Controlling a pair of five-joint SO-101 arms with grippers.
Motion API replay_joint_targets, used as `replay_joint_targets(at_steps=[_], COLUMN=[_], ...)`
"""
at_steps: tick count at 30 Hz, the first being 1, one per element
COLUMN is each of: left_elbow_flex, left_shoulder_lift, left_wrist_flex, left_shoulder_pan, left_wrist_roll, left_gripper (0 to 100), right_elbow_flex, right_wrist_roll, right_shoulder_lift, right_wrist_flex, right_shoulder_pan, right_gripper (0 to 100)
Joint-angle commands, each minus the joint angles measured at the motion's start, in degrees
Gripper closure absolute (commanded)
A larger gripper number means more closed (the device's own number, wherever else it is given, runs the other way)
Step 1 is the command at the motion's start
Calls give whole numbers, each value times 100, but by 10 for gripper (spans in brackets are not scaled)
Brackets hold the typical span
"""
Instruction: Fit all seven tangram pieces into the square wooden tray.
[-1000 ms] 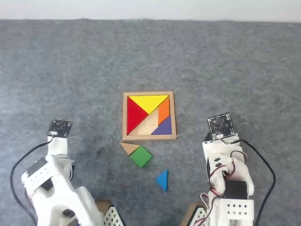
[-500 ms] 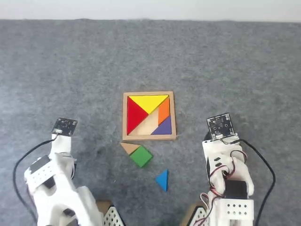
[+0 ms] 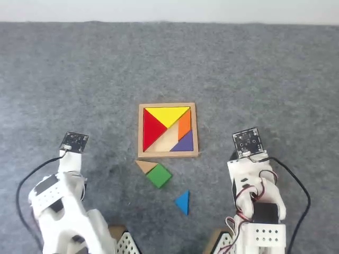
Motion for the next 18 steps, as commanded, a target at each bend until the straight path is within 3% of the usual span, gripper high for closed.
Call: replay_joint_targets(at_steps=[1,4,7,13,18], left_elbow_flex=[-66,-48,22,716,1411], left_shoulder_lift=[-97,-211,-668,-2585,-4730], left_wrist_flex=[-607,-1169,-1169,-457,97], left_shoulder_pan=[26,53,343,1732,2224], left_wrist_roll=[202,862,1363,2558,3209], left_gripper=[988,989,989,989,989], right_elbow_flex=[-352,-369,-387,-431,-396], right_wrist_roll=[70,70,79,79,281], right_shoulder_lift=[-66,-66,-66,-66,-66], right_wrist_flex=[514,549,620,716,716], right_shoulder_pan=[66,66,66,57,57], right_gripper=[991,991,991,991,991])
